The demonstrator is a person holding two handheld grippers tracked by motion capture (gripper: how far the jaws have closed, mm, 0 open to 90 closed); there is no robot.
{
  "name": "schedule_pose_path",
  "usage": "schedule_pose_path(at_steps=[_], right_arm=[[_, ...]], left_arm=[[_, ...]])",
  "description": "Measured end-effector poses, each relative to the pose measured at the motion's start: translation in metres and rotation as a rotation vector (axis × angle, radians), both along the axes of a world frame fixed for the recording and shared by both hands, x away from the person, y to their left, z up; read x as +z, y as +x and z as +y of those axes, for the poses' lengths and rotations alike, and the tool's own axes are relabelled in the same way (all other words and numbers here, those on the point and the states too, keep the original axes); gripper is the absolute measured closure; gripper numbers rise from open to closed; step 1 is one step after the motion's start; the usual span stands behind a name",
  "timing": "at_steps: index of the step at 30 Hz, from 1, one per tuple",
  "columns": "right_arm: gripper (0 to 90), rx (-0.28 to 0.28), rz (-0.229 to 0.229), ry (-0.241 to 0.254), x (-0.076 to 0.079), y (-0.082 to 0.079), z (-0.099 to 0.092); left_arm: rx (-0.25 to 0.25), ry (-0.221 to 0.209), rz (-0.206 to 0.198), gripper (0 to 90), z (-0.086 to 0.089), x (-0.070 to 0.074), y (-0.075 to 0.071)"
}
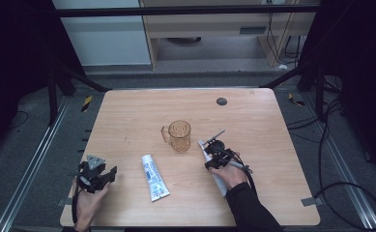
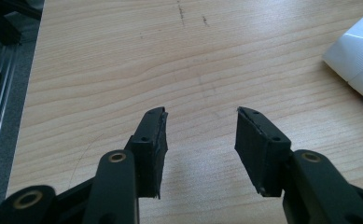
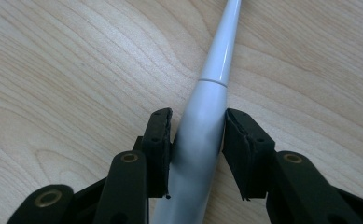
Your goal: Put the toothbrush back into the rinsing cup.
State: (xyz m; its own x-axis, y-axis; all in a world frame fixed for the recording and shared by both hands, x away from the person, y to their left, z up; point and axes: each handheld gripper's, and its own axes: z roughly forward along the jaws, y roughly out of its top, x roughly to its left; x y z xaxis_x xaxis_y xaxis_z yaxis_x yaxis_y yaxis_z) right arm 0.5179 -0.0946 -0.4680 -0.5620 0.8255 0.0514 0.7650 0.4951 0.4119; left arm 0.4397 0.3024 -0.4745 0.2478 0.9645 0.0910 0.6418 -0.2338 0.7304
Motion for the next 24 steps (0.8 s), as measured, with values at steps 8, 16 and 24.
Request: schedule_pose_path(at_steps=[8, 16, 24], right_arm=[[66.5, -0.030, 0.013, -0.004, -0.002, -0.001, 0.003], [67.0, -0.036, 0.009, -0.002, 0.000, -0.001, 0.002], [67.1, -0.025, -0.034, 0.074, 0.020, -0.009, -0.009]], left_arm=[[-0.001, 0.002, 0.002, 52.4, -0.001, 0.000, 0.000], [-0.001, 0.005, 0.003, 53.0, -0.001, 0.000, 0.000], [-0.002, 0.002, 0.009, 54.2, -0.002, 0.000, 0.001]])
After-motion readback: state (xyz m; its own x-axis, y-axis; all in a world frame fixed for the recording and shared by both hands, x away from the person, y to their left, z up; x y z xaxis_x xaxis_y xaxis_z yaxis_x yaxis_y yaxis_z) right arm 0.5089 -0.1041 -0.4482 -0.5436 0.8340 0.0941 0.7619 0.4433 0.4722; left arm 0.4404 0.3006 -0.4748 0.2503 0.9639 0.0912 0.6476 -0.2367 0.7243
